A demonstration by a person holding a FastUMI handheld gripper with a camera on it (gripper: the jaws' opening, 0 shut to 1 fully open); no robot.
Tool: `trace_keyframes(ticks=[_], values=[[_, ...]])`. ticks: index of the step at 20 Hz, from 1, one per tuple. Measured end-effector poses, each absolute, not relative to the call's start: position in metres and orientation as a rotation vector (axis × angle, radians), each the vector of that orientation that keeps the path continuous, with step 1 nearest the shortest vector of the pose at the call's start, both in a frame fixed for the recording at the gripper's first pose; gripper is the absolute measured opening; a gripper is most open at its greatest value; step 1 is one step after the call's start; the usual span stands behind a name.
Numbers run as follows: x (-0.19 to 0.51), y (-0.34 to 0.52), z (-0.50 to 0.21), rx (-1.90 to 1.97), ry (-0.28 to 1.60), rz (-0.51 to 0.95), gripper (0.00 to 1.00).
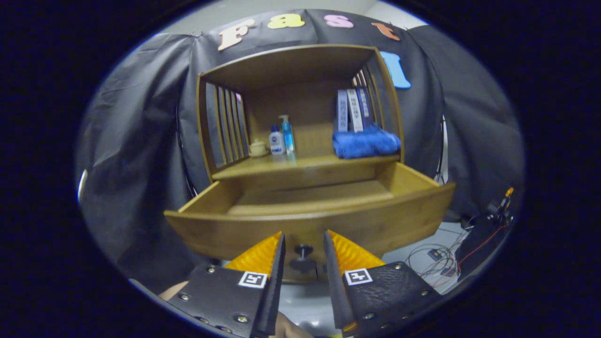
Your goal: Pull open the drawer, take out the items inside it, and place them on the countertop above the cabinet.
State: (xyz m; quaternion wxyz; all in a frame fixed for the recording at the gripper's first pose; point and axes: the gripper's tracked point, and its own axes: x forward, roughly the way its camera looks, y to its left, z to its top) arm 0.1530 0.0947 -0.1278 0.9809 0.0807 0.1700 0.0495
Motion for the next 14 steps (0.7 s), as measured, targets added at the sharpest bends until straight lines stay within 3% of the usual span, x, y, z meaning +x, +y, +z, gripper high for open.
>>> trace_keyframes(ticks=[7,14], values=[[0.238,0.106,-0.110,0.116,0.453,0.149,0.46],[0.284,0.100,-0.190,-0.044,0.887,0.172,0.46]])
